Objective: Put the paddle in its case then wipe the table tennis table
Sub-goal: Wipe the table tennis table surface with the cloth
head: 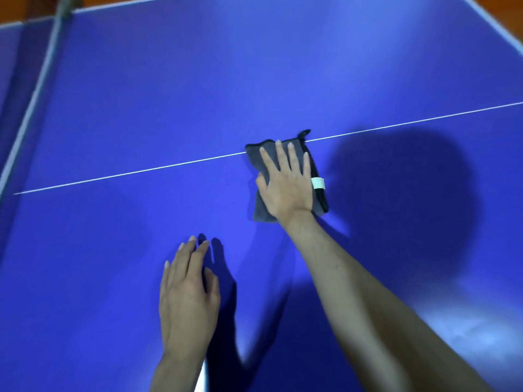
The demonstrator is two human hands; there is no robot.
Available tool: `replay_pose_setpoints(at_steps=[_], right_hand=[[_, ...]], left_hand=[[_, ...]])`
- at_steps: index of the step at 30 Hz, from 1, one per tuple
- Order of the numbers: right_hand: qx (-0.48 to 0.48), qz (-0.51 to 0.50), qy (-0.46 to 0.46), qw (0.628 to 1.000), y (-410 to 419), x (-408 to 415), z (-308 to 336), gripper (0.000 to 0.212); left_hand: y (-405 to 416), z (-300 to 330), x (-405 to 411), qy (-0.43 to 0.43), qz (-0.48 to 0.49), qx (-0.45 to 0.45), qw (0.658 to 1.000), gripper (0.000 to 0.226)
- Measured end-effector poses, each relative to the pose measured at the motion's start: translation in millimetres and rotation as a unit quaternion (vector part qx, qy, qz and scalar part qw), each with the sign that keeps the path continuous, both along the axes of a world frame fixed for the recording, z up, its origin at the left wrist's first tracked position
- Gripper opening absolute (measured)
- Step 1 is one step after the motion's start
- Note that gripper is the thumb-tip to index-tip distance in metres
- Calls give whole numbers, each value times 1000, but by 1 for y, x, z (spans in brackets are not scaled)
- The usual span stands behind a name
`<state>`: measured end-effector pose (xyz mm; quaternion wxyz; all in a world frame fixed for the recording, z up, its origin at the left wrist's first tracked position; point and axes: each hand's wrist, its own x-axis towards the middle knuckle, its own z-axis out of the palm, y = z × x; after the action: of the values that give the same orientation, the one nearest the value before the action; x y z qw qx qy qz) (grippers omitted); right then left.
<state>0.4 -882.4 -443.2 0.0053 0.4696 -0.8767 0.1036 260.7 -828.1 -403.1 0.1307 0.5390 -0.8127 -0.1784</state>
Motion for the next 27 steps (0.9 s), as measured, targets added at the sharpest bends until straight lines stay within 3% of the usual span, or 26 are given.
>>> replay_pose_setpoints(at_steps=[16,23,27], right_hand=[[26,90,-22,995,-123,237,5,65],[42,119,-20,992,-186,332,6,64],[39,139,-22,989,-226,389,9,63]], left_hand=[[-117,26,187,-6,54,-36,998,47],[-171,39,281,-66,52,-104,991,57],[-191,38,335,-90,37,-99,990,61]])
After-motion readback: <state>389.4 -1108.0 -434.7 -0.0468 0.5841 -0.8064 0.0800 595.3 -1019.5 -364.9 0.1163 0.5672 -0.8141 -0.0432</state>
